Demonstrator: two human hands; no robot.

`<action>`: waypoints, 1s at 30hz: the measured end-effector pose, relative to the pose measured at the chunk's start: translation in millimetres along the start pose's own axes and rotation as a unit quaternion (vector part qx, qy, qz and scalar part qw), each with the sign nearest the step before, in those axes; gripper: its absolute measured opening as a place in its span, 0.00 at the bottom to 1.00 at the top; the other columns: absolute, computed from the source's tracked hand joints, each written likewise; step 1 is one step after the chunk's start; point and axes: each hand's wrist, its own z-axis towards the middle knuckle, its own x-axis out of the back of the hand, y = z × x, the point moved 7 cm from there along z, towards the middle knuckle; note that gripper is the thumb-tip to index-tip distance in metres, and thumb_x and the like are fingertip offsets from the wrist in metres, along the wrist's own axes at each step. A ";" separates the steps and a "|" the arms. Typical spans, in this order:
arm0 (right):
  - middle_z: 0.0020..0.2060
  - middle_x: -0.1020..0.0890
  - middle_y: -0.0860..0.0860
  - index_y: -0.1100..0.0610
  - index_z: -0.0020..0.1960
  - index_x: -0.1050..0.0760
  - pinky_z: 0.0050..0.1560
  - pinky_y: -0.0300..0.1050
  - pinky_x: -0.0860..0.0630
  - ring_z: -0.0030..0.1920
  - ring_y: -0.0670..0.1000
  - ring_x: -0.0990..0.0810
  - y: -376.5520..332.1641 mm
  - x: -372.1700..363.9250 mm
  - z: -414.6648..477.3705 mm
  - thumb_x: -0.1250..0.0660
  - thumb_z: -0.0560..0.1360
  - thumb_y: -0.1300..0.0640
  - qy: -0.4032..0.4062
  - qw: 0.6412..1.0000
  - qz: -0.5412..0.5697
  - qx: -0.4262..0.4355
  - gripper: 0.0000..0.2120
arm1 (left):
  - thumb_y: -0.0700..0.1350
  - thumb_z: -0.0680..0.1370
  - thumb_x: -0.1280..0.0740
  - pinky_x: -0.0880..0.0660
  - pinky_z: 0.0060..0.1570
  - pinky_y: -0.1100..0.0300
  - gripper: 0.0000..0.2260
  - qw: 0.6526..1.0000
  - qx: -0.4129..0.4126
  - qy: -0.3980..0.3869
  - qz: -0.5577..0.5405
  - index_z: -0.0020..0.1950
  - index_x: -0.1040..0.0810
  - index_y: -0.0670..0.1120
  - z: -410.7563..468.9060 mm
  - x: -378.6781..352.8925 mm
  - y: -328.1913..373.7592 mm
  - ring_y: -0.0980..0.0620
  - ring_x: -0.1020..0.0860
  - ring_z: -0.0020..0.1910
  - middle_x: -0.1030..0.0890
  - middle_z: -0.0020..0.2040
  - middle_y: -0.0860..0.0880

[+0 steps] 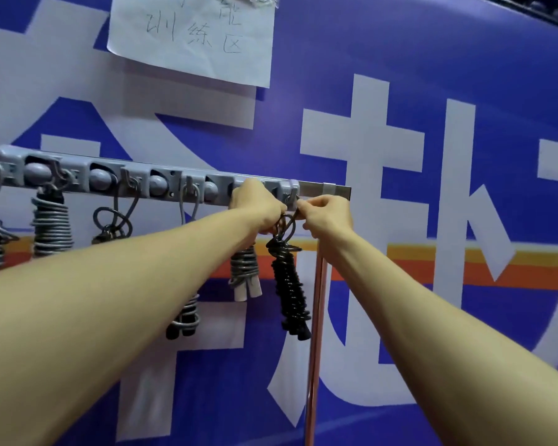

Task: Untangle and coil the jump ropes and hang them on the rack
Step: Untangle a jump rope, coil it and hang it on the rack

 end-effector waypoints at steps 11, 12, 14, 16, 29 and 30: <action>0.40 0.16 0.54 0.57 0.40 0.22 0.28 0.34 0.30 0.31 0.48 0.22 -3.6 34.0 -81.5 0.36 0.77 0.62 -0.114 0.991 -0.059 -0.046 0.08 | 0.34 0.74 0.34 0.25 0.57 0.55 0.11 0.994 -0.014 -0.107 0.000 0.48 0.16 0.47 -71.8 34.3 11.2 0.48 0.20 0.52 0.16 0.50 0.46; 0.39 0.17 0.54 0.58 0.40 0.22 0.27 0.32 0.31 0.30 0.47 0.23 -5.4 38.7 -101.4 0.36 0.77 0.62 -0.128 0.988 -0.062 -0.057 0.08 | 0.32 0.73 0.35 0.23 0.56 0.53 0.12 0.992 -0.002 -0.123 -0.014 0.45 0.17 0.48 -90.3 41.5 6.4 0.47 0.19 0.50 0.16 0.49 0.45; 0.40 0.16 0.55 0.59 0.41 0.20 0.30 0.34 0.30 0.31 0.48 0.24 -7.4 43.9 -118.2 0.36 0.76 0.61 -0.150 0.985 -0.075 -0.051 0.07 | 0.29 0.72 0.36 0.22 0.49 0.57 0.14 0.989 -0.007 -0.142 -0.030 0.45 0.16 0.47 -109.6 45.8 -1.2 0.49 0.18 0.45 0.16 0.46 0.44; 0.42 0.15 0.55 0.59 0.46 0.19 0.35 0.38 0.29 0.34 0.48 0.24 -3.8 48.1 -155.9 0.36 0.77 0.59 -0.189 0.974 -0.103 -0.070 0.07 | 0.28 0.73 0.36 0.23 0.40 0.67 0.14 0.984 0.003 -0.180 -0.007 0.50 0.16 0.43 -152.9 54.7 -21.5 0.54 0.19 0.40 0.16 0.43 0.45; 0.45 0.18 0.53 0.61 0.53 0.21 0.39 0.41 0.24 0.37 0.49 0.23 106.2 21.9 -382.6 0.36 0.78 0.58 -0.423 0.862 -0.220 -0.169 0.08 | 0.35 0.76 0.35 0.28 0.49 0.60 0.09 0.925 0.239 -0.295 0.011 0.49 0.18 0.46 -380.6 79.1 -188.2 0.49 0.17 0.42 0.17 0.45 0.45; 0.45 0.19 0.54 0.61 0.54 0.21 0.38 0.40 0.24 0.37 0.50 0.24 119.4 19.0 -394.9 0.36 0.78 0.59 -0.434 0.852 -0.224 -0.188 0.09 | 0.35 0.76 0.35 0.27 0.50 0.58 0.09 0.918 0.257 -0.300 0.018 0.49 0.19 0.47 -390.8 79.9 -202.6 0.49 0.18 0.43 0.17 0.45 0.45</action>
